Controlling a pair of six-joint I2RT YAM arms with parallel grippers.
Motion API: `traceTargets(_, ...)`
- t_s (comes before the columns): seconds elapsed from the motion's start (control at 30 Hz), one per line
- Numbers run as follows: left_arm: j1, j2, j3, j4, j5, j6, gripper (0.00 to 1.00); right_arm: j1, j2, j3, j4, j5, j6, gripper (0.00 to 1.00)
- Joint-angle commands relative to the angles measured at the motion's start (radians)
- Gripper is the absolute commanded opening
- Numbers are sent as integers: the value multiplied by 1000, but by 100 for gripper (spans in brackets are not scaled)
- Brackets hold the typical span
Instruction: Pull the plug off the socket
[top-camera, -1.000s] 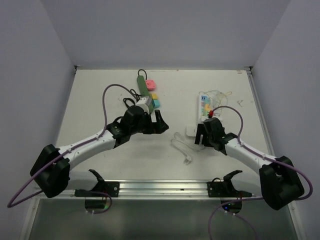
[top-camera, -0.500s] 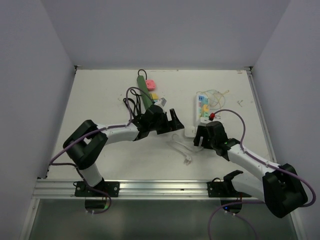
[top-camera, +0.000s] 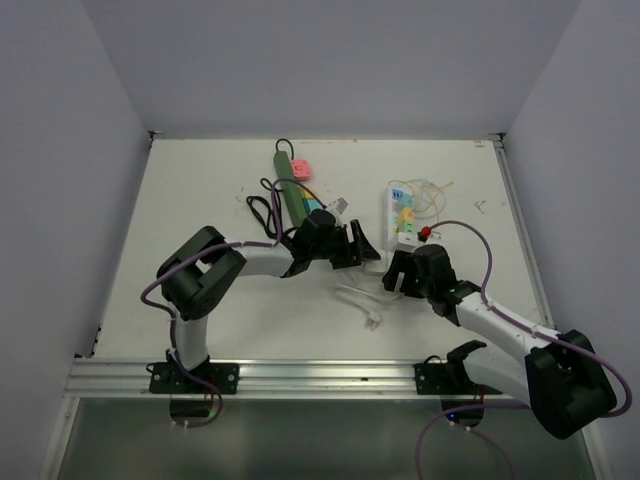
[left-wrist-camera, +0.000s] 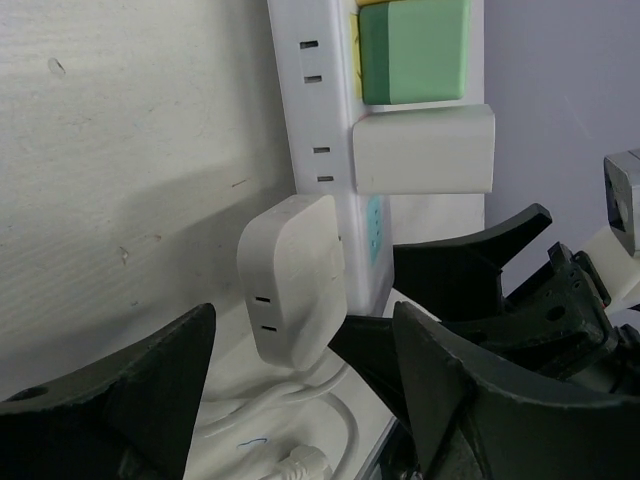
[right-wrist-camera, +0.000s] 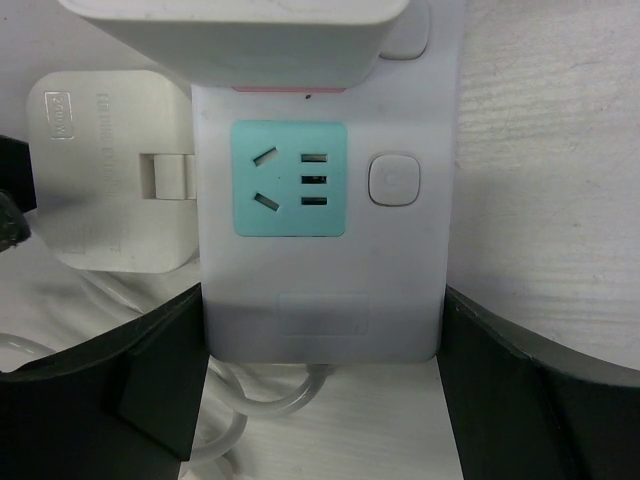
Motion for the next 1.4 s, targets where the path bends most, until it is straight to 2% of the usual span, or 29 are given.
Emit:
traceTargets(0.0, -4, 32, 25, 113, 59, -35, 73, 7, -10, -2, 117, -82, 23, 0)
traceTargets(0.13, -10, 54, 22, 131, 68, -46, 63, 6, -3, -6, 126, -86, 27, 0)
traceTargets(0.23, -14, 68, 21, 147, 79, -54, 50, 6, 2, -5, 126, -84, 27, 0)
traceTargets(0.33, -16, 74, 19, 157, 86, -62, 43, 4, 8, -2, 129, -82, 26, 0)
traceTargets(0.4, -16, 74, 9, 165, 86, -74, 33, 6, 16, -2, 131, -81, 24, 0)
traceTargets(0.43, -16, 71, 3, 173, 86, -83, 25, 4, 19, -2, 131, -84, 24, 0)
traceTargets(0.67, -16, 45, -45, 231, 83, -137, 1, 4, 20, 0, 117, -63, 40, 0)
traceTargets(1.0, -8, -21, -163, 371, 85, -256, 0, -1, 20, 14, 43, 46, 95, 0)
traceTargets(1.37, 49, -174, -284, 386, 65, -273, 0, -2, 50, 38, -6, 128, 141, 0)
